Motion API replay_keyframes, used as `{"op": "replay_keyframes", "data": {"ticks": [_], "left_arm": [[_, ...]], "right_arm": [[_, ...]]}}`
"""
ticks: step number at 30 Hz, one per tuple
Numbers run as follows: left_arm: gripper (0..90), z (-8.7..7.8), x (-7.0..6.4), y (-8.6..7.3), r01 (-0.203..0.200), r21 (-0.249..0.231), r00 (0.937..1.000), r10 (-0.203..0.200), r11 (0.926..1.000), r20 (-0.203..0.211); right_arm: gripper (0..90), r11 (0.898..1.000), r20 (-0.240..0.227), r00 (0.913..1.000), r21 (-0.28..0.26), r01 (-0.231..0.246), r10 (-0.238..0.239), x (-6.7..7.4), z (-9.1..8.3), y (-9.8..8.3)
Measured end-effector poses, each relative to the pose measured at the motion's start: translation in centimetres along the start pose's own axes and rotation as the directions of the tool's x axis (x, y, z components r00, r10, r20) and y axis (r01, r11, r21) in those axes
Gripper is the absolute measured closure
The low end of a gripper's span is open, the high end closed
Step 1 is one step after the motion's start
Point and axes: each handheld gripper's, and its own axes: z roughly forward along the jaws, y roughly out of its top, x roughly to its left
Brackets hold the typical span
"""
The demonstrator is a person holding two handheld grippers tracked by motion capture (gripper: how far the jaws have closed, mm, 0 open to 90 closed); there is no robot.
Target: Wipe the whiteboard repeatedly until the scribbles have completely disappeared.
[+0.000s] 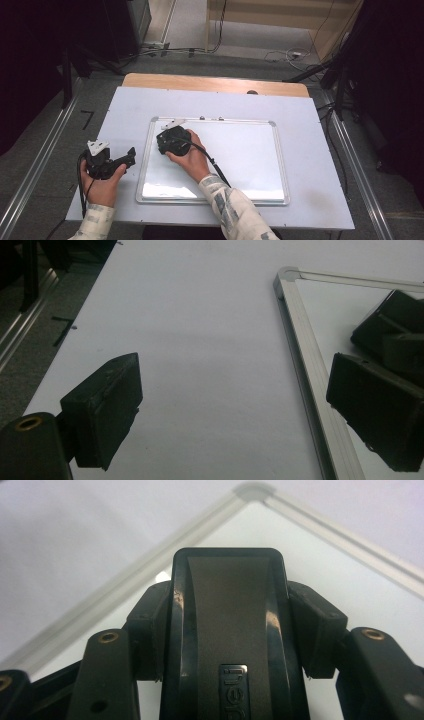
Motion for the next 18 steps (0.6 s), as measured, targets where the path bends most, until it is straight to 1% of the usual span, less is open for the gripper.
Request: {"op": "replay_keyframes", "data": {"ticks": [2,7,8,9,14,18], "left_arm": [[8.6,0.0,0.0,0.0,-0.001,0.001,1.0,0.001,1.0,0.0],[8.5,0.0,-0.1,0.0,-0.002,0.001,1.0,0.002,1.0,-0.001],[8.6,0.0,-0.1,0.0,0.0,0.001,1.0,0.0,1.0,-0.002],[8.5,0.0,-0.1,0.0,-0.001,0.002,1.0,0.001,1.0,-0.003],[8.6,0.1,-0.1,0.0,-0.006,0.006,1.0,0.006,1.0,-0.001],[8.6,0.0,-0.1,0.0,-0.006,0.006,1.0,0.006,1.0,-0.002]], "right_arm": [[39.1,1.0,-0.003,1.0,-0.02,-0.004,0.004,0.1,-0.6,0.3],[39.1,0.999,0.002,0.9999,-0.04,-0.014,0.014,-0.4,-1.8,0.7],[39.1,0.999,0.003,0.9999,-0.049,-0.01,0.01,-0.5,-2.0,0.8],[39.1,0.998,0.001,0.9999,-0.054,-0.017,0.017,-0.5,-2.2,0.8],[39.0,0.997,0.001,0.9998,-0.071,-0.018,0.018,-0.6,-3.3,0.9],[39.0,0.996,-0.005,0.9994,-0.078,-0.033,0.033,-0.8,-4.0,0.7]]}}
